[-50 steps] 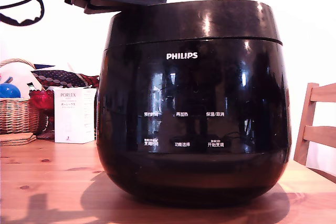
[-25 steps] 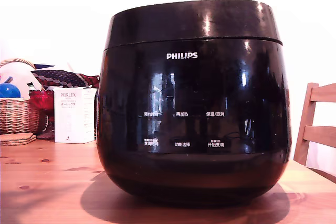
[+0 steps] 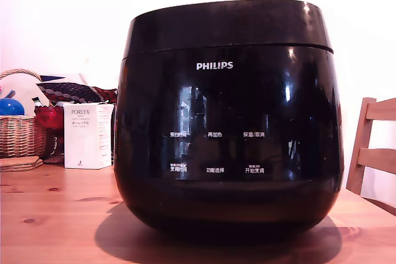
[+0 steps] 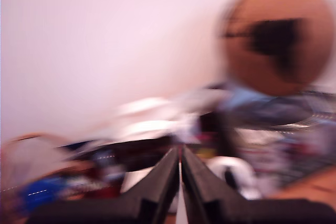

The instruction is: Close the rice cooker by pressing the lid down with medium force

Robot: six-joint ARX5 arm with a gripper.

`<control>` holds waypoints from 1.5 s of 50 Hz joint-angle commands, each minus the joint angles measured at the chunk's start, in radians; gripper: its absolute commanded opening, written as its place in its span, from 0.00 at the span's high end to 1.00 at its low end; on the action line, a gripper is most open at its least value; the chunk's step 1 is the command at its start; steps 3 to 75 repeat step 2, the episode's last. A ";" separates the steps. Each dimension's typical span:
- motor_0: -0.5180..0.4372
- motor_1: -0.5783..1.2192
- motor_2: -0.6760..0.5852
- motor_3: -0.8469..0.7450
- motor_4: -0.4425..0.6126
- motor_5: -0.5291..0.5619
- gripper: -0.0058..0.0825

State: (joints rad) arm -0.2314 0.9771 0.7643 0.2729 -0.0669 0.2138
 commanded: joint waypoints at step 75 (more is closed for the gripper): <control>0.033 0.002 0.008 0.013 -0.005 0.005 0.96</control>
